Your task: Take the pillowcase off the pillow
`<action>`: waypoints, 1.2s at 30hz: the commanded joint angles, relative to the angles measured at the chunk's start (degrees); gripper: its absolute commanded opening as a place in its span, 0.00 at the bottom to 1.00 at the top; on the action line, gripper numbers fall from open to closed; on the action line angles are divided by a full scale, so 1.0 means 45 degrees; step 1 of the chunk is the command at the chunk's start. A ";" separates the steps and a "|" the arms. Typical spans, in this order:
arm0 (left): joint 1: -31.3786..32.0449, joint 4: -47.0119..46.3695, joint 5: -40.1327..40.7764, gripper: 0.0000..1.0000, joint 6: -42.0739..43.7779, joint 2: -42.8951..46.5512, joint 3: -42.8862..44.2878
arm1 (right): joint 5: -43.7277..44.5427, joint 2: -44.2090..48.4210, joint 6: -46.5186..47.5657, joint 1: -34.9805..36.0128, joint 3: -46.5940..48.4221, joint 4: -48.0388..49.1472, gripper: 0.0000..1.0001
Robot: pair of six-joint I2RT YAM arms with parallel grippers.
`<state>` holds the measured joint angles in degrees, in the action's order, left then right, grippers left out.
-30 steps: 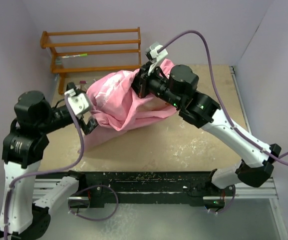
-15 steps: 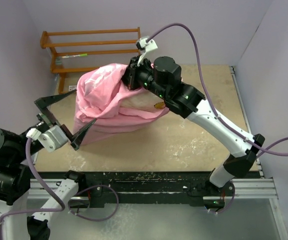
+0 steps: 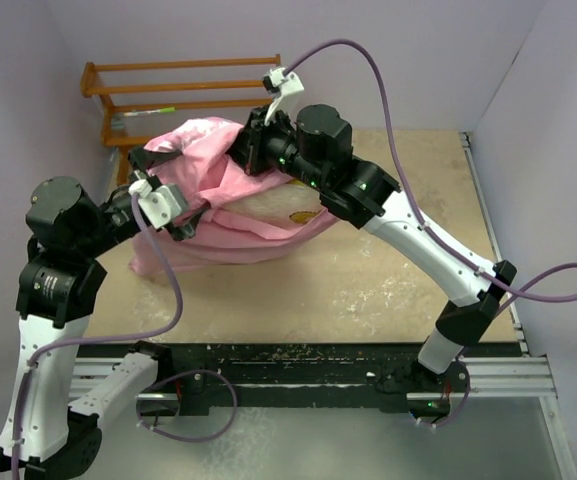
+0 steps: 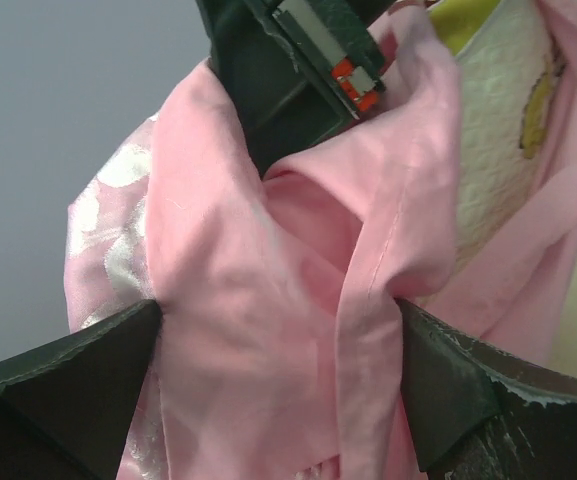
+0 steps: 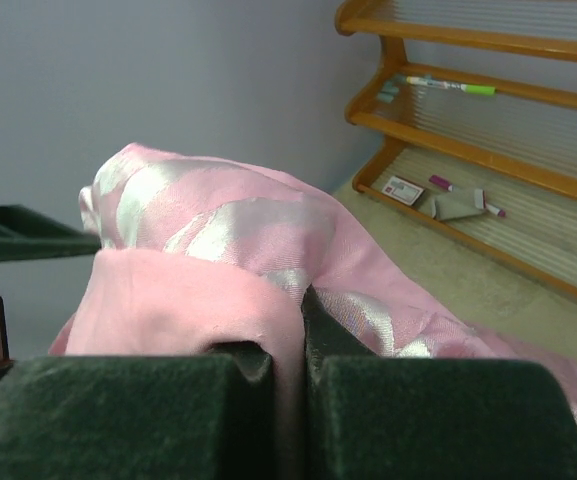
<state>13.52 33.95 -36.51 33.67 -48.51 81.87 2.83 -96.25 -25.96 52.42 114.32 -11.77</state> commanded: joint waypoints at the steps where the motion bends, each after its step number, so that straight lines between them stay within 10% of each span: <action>1: -0.0074 -0.1201 0.0960 0.99 0.0765 -0.0218 0.0305 | -0.1403 0.0624 0.0009 -0.0029 -0.0354 0.0825 0.00; 12: -0.0074 0.4298 -0.1340 0.95 0.1040 -0.2735 0.2276 | -0.3970 0.1494 0.0343 -0.0029 -0.1523 0.1482 0.00; 19: -0.0075 0.5463 -0.2055 0.30 -0.0092 -0.3711 0.2489 | -0.3806 0.2474 0.0991 -0.0048 -0.2034 0.1621 0.00; 22: -0.0074 0.4652 -0.1932 0.01 -0.1579 -0.3632 0.2296 | -0.3050 0.3184 0.1342 -0.0101 -0.2723 0.1929 0.27; 24: -0.0074 0.4017 -0.1477 0.00 -0.2809 -0.3689 0.2255 | -0.2594 0.3974 0.1735 -0.0144 -0.3593 0.2476 0.47; 36: -0.0109 0.3366 0.0933 0.00 -0.7238 -0.5222 0.3910 | -0.2077 1.0104 0.4376 0.0346 -1.0395 0.3920 0.77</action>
<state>13.52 54.26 -37.17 9.47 -70.83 93.82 -6.87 -56.95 -11.25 52.05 75.57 0.84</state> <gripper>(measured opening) 0.059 0.758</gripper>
